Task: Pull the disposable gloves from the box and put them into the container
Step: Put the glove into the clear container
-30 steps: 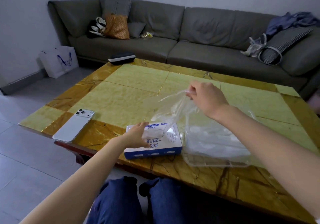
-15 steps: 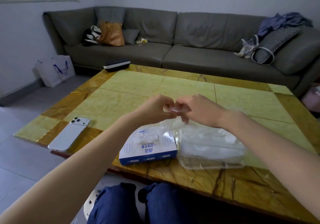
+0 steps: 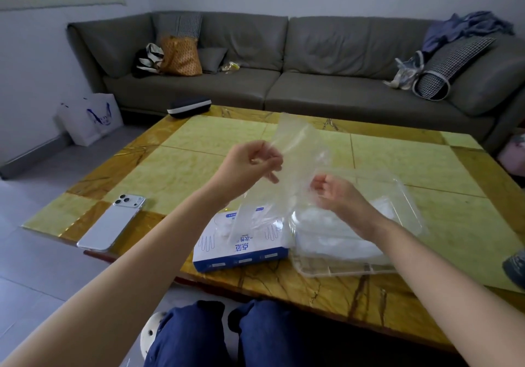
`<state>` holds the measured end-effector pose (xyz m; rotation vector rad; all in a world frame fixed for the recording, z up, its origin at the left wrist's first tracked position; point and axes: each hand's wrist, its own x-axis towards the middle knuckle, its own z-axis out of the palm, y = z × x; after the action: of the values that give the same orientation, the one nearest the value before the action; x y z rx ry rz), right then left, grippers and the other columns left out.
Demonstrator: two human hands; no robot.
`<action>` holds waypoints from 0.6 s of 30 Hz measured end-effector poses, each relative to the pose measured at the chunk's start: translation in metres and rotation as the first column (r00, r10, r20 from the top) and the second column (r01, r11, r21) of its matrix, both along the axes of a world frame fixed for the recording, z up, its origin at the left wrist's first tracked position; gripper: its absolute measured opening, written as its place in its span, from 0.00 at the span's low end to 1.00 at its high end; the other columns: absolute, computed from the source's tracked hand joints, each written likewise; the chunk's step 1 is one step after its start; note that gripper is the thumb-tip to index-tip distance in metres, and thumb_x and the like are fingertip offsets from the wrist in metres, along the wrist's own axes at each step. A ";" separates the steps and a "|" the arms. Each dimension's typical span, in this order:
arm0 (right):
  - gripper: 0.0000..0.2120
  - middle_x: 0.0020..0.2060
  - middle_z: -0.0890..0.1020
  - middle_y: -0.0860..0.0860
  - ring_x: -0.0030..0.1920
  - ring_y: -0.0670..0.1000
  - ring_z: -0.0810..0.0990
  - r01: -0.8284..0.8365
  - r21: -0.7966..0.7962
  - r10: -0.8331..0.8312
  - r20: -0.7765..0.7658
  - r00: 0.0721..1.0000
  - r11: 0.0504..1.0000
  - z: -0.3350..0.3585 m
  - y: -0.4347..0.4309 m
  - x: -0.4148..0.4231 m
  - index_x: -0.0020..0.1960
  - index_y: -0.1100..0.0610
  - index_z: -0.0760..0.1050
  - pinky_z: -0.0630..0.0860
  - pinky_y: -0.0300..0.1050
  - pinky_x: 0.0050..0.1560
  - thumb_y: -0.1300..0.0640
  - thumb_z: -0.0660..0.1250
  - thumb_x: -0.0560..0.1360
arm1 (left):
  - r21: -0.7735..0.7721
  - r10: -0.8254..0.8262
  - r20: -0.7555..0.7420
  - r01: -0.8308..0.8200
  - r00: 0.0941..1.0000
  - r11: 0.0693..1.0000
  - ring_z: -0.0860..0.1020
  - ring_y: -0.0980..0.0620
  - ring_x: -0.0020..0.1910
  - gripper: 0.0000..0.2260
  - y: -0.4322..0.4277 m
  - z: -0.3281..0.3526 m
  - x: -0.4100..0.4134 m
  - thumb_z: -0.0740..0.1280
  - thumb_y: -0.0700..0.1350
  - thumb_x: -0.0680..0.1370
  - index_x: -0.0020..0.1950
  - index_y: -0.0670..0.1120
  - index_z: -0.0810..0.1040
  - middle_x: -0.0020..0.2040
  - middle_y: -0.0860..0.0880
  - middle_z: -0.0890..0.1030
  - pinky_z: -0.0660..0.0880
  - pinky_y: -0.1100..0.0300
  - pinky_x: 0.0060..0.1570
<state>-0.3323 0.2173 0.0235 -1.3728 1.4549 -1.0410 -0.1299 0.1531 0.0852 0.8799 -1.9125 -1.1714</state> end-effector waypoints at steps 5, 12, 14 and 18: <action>0.31 0.64 0.75 0.43 0.66 0.39 0.70 -0.169 -0.002 0.168 0.131 0.977 0.986 0.005 -0.001 0.016 0.66 0.55 0.69 0.69 0.34 0.61 0.60 0.76 0.65 | 0.079 0.021 -0.122 -0.012 0.992 0.997 0.80 0.54 0.33 0.00 -0.007 0.000 0.004 0.67 0.37 0.76 0.46 0.41 0.77 0.37 0.48 0.80 0.78 0.64 0.42; 0.03 0.41 0.84 0.48 0.42 0.44 0.82 -0.072 -0.051 0.082 0.247 0.966 0.996 0.016 0.002 0.029 0.47 0.58 0.78 0.78 0.36 0.49 0.62 0.68 0.73 | 0.138 0.167 -0.076 -0.156 0.983 0.978 0.80 0.57 0.34 0.01 -0.013 -0.024 0.017 0.65 0.38 0.78 0.48 0.41 0.76 0.39 0.48 0.80 0.78 0.66 0.42; 0.02 0.39 0.83 0.52 0.42 0.48 0.83 -0.014 -0.022 0.019 0.230 0.973 1.000 0.017 0.002 0.025 0.47 0.61 0.77 0.80 0.41 0.52 0.64 0.65 0.76 | 0.138 0.195 -0.046 -0.187 0.980 0.973 0.79 0.57 0.34 0.01 -0.014 -0.030 0.020 0.65 0.38 0.78 0.48 0.42 0.75 0.40 0.48 0.80 0.78 0.67 0.41; 0.04 0.42 0.82 0.53 0.45 0.50 0.82 0.086 -0.002 -0.086 0.117 0.989 0.996 0.021 -0.001 0.012 0.49 0.59 0.74 0.79 0.46 0.54 0.61 0.61 0.79 | 0.182 0.206 -0.011 -0.201 0.978 0.963 0.79 0.56 0.35 0.03 -0.009 -0.041 0.023 0.64 0.37 0.78 0.46 0.44 0.75 0.40 0.46 0.80 0.78 0.68 0.40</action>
<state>-0.3208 0.2166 0.0442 -1.2417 1.4357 -1.1627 -0.1069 0.1437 0.0442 1.1212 -1.6655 -1.2379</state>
